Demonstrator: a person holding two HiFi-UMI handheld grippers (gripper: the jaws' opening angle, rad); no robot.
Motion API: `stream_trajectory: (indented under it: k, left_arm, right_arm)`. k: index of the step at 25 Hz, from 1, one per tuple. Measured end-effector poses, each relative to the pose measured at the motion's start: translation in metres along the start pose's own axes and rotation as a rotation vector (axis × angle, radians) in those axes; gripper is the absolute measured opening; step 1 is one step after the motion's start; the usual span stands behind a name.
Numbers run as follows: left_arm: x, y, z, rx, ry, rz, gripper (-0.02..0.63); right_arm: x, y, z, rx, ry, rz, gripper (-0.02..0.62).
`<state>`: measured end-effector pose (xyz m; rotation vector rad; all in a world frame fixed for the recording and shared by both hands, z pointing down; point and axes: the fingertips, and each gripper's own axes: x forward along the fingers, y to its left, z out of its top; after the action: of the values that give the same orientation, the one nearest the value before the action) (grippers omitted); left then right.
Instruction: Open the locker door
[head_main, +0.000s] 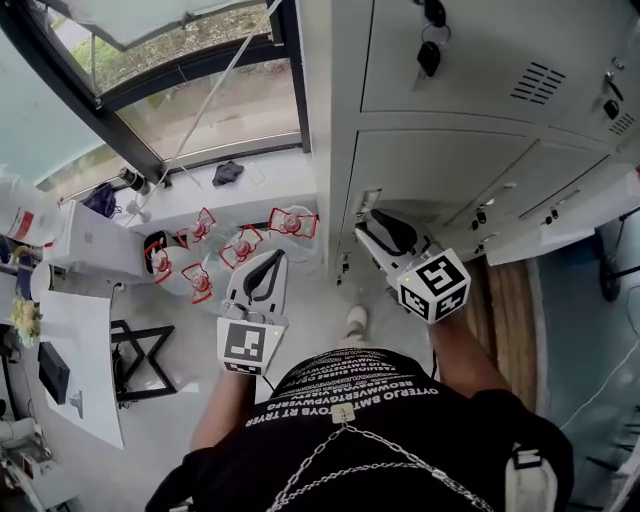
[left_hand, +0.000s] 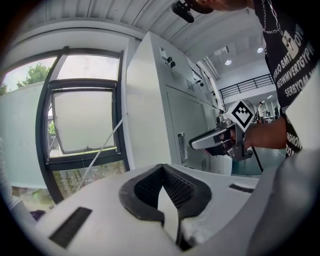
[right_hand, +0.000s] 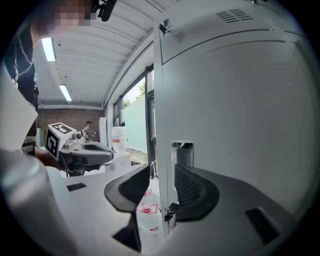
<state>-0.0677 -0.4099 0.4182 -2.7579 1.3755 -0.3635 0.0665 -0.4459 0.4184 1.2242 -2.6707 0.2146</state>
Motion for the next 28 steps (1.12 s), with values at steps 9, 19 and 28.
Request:
stream_trajectory:
  k: [9, 19, 28]
  left_arm:
    - [-0.005, 0.007, -0.017, -0.019, 0.046, 0.023, 0.005]
    - [-0.032, 0.021, -0.02, -0.012, 0.054, 0.062, 0.005]
    - [-0.065, 0.018, -0.028, -0.01, 0.046, 0.037, 0.005]
  right_arm:
    - [0.03, -0.015, -0.011, 0.057, 0.06, -0.013, 0.167]
    - [0.045, -0.001, -0.01, 0.083, 0.064, -0.024, 0.243]
    - [0.026, 0.019, -0.014, 0.096, 0.062, -0.088, 0.247]
